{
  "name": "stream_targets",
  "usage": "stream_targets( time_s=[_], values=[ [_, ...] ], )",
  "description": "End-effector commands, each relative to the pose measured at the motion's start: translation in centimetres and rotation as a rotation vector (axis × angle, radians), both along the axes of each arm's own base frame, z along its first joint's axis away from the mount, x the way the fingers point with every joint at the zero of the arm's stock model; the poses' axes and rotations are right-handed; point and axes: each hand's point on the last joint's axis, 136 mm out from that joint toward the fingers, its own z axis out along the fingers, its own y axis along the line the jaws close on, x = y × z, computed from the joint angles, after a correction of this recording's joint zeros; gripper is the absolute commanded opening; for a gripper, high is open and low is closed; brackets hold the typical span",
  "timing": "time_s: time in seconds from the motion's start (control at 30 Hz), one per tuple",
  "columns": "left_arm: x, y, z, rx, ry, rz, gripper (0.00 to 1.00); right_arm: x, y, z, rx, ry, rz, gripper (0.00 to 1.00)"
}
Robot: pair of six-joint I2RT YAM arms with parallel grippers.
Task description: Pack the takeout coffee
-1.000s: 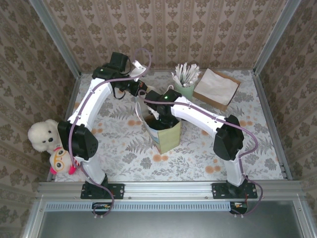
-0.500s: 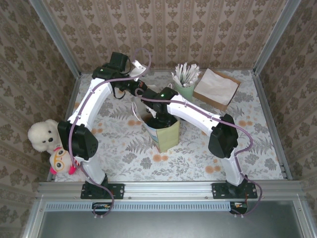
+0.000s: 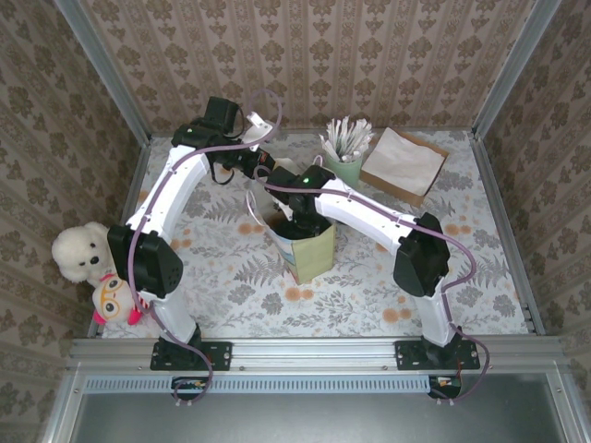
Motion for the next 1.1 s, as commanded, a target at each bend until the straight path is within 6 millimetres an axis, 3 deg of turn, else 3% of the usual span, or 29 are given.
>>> stream_targets(
  time_s=[0.0,0.33,0.77,1.07],
  values=[
    [-0.6,-0.8,2.0,-0.063,-0.030,-0.031,0.00,0.8,-0.9,-5.0,-0.117,0.028,-0.026,0.64],
    [-0.2,-0.5,1.9,-0.043,-0.043,-0.011,0.00,0.2,-1.1,-3.6,-0.094,0.027,-0.024,0.64],
    [1.2,1.1,2.4,-0.022,-0.087,0.065,0.00,-3.8,-3.6,-3.6,-0.142,0.135,-0.015,0.64],
    [2.1,2.0,2.5,-0.016,-0.106,0.124,0.00,-6.4,-4.0,-2.5,-0.107,0.186,-0.002,0.64]
  ],
)
